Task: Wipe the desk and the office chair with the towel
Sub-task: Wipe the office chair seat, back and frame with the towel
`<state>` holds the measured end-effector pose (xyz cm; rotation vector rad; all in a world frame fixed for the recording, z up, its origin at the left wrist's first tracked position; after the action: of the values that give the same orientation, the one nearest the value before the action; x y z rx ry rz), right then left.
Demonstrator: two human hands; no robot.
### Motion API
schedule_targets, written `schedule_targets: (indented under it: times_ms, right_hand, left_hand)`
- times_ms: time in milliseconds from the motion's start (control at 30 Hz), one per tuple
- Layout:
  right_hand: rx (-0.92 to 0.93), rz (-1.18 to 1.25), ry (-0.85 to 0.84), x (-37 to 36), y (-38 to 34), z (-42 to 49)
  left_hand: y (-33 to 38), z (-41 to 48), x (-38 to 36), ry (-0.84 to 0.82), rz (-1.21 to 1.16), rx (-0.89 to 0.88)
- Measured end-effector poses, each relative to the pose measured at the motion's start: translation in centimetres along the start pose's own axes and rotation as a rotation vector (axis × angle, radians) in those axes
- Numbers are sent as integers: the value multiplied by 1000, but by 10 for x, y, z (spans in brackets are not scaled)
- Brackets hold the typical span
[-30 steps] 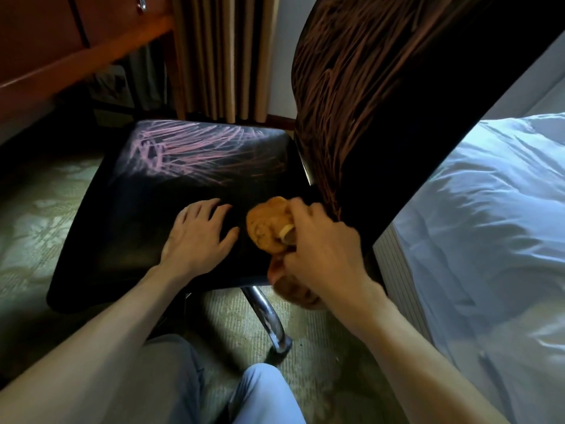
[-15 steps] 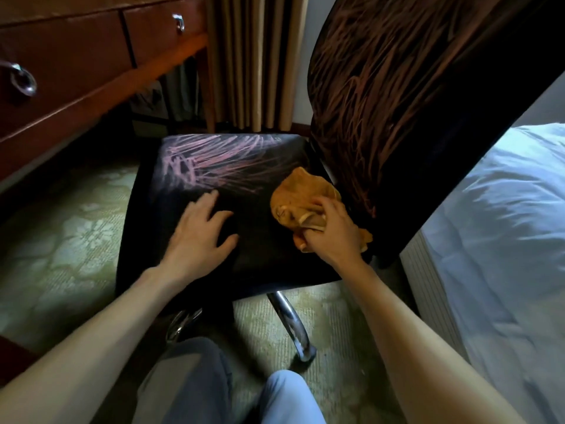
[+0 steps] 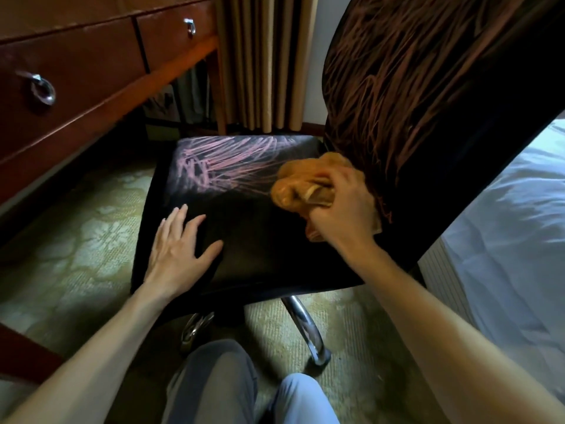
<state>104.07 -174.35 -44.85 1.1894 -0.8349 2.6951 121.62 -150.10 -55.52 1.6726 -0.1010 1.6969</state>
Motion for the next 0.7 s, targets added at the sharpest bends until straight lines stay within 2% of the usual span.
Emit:
schedule_targets:
  times_ms: [67,133,233,333,400,467,533,600,700]
  right_hand:
    - [-61,-193,-219,-18,23,10]
    - [-37,-297,-441,-42,44,11]
    - [-35,-218,-572,-64,65,14]
    - [-47,-154,-511,-70,69,24]
    - [-35,-200,-450,-68,66,26]
    - [-37,-154,-367,-62,62,31]
    - [-31,-39,-252,-53,55,40]
    - [29,-94,-147,-48,49,61]
    - [87,-223,-81,-64,49,118]
  left_hand:
    - [9,-9,0,18,-8,-9]
    - [20,-19,-4,4,-19,-9]
    - [37,-34,-13,-36,-3,13]
    - [56,-46,-26,-106,-1,53]
    - [65,-44,-31,-189,-41,71]
    - [79,-26,-15,-130,-27,-85]
    - [95,-12,8,-23,20,-359]
    - [102,-5,12,-23,79,-548]
    - [108,-7,-16,-122,45,-616]
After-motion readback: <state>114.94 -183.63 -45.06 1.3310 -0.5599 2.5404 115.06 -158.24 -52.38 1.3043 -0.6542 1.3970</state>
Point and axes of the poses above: each hand's wrist, its own z-axis towards the middle knuckle, its own x-axis out of the back of the hand, y = z × x, the point moved 9 cm from there along z, towards the middle knuckle, and after that the axes turned 7 degrees about x, right-handed, at the moved point
